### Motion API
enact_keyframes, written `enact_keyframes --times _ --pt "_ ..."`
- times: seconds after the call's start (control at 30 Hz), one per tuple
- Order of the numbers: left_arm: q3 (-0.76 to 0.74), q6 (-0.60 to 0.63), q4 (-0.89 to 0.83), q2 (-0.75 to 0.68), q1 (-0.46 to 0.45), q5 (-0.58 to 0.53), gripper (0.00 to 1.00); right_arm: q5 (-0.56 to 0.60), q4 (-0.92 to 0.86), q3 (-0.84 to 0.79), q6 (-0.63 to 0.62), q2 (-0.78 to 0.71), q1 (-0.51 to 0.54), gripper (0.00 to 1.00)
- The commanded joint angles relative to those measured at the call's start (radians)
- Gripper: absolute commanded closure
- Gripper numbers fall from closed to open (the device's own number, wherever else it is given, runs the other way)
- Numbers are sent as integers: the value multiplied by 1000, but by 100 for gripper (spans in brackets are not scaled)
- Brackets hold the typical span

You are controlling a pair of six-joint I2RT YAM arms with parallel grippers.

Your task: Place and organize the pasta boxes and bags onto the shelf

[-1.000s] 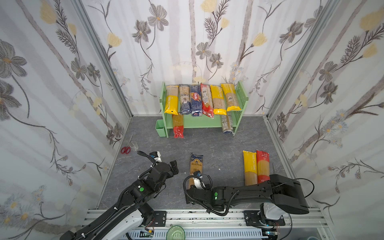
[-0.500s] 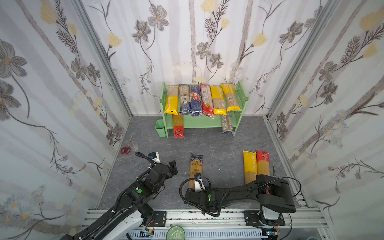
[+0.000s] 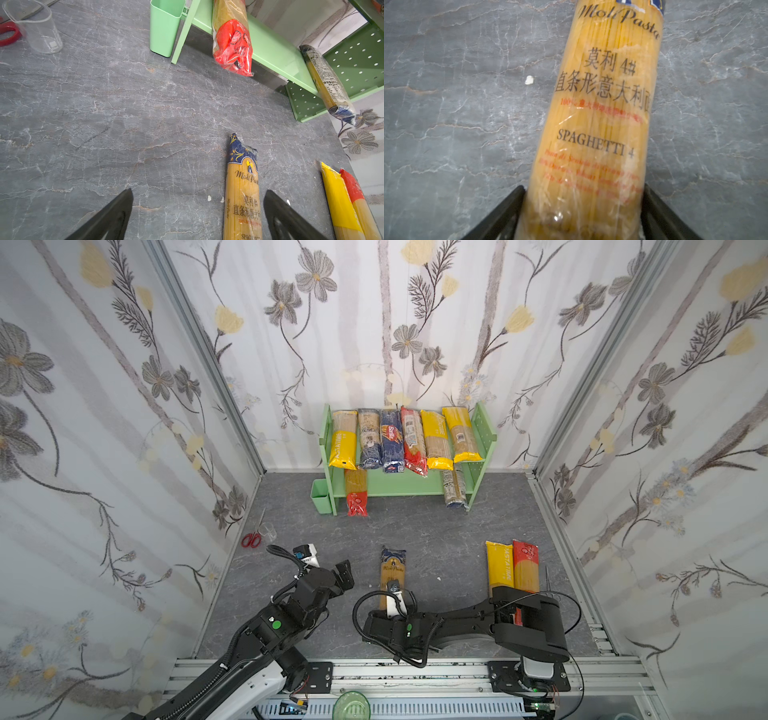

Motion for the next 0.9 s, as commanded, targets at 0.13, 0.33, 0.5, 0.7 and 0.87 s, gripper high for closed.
enact_keyframes --times 0.13,0.33,0.5,0.7,0.87 --pt "-3 -6 -1 -9 2 -28 0 -274 25 -79 49 -22 -10 66" --pt "-2 -7 -3 -9 1 -26 0 -258 102 -150 -16 -111 -8 81" --pt "0 -9 -4 -9 1 -27 0 -204 82 -155 -97 -175 -14 86" --pt "-3 -12 -6 -22 2 -38 0 -168 73 -143 -169 -257 -58 87" --pt "-6 -10 -5 -29 2 -37 0 -144 44 -83 -240 -276 -101 88"
